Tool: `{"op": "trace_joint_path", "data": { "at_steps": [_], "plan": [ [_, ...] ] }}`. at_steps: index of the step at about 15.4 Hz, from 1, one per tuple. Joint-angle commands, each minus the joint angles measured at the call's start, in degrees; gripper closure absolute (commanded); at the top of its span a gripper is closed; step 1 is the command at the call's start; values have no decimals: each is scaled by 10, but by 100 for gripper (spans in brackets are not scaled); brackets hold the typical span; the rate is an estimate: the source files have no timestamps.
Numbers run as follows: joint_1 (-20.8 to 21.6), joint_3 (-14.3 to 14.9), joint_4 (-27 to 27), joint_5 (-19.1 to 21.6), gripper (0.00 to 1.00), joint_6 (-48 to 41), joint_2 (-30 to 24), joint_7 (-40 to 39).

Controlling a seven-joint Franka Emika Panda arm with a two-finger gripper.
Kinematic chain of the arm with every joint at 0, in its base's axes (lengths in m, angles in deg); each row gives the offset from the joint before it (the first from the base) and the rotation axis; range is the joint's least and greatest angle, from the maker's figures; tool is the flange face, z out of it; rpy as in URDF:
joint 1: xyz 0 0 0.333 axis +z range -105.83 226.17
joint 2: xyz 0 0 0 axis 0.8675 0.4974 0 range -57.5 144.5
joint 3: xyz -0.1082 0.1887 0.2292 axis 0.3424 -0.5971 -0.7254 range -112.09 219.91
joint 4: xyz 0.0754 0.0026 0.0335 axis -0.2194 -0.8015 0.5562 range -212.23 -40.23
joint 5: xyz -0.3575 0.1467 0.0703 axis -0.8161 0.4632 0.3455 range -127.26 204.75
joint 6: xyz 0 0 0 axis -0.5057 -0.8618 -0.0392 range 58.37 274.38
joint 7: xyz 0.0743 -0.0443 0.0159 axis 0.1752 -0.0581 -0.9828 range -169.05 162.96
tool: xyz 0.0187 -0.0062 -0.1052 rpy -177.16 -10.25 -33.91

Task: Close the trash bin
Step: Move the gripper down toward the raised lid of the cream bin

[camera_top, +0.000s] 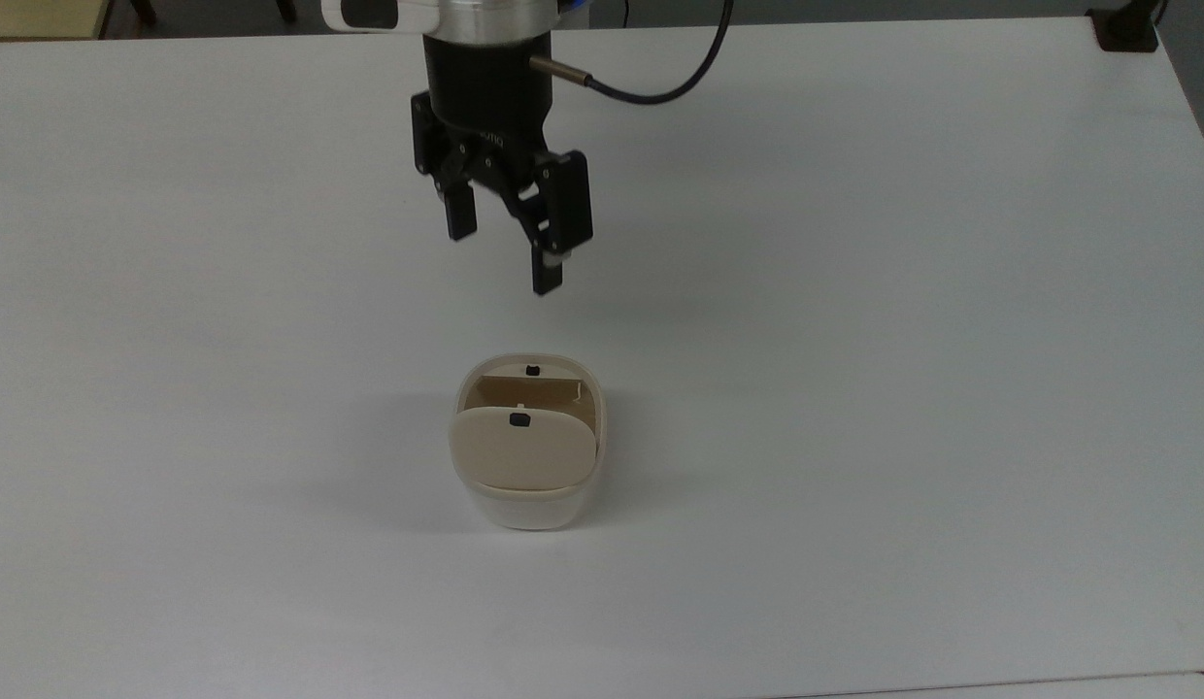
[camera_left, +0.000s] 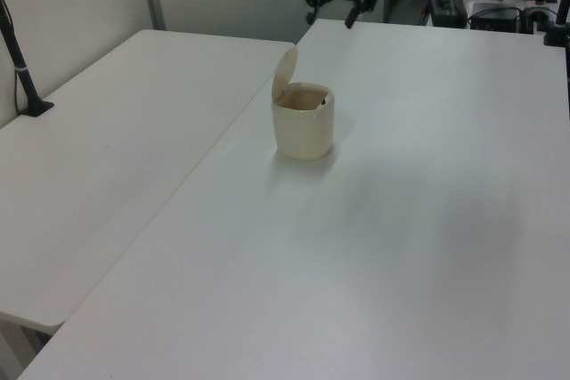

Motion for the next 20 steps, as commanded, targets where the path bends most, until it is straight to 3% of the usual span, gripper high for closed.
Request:
{"op": "trace_joint_path", "data": {
  "at_steps": [1, 2, 5, 9, 20],
  "plan": [
    [6, 11, 60, -3, 11, 81, 56, 127],
    [6, 12, 70, -3, 22, 92, 66, 146],
    [6, 12, 77, -1, 98, 130, 81, 207],
    [6, 13, 78, -2, 100, 150, 101, 259],
    [7, 13, 85, -20, 100, 163, 134, 272]
  ]
}}
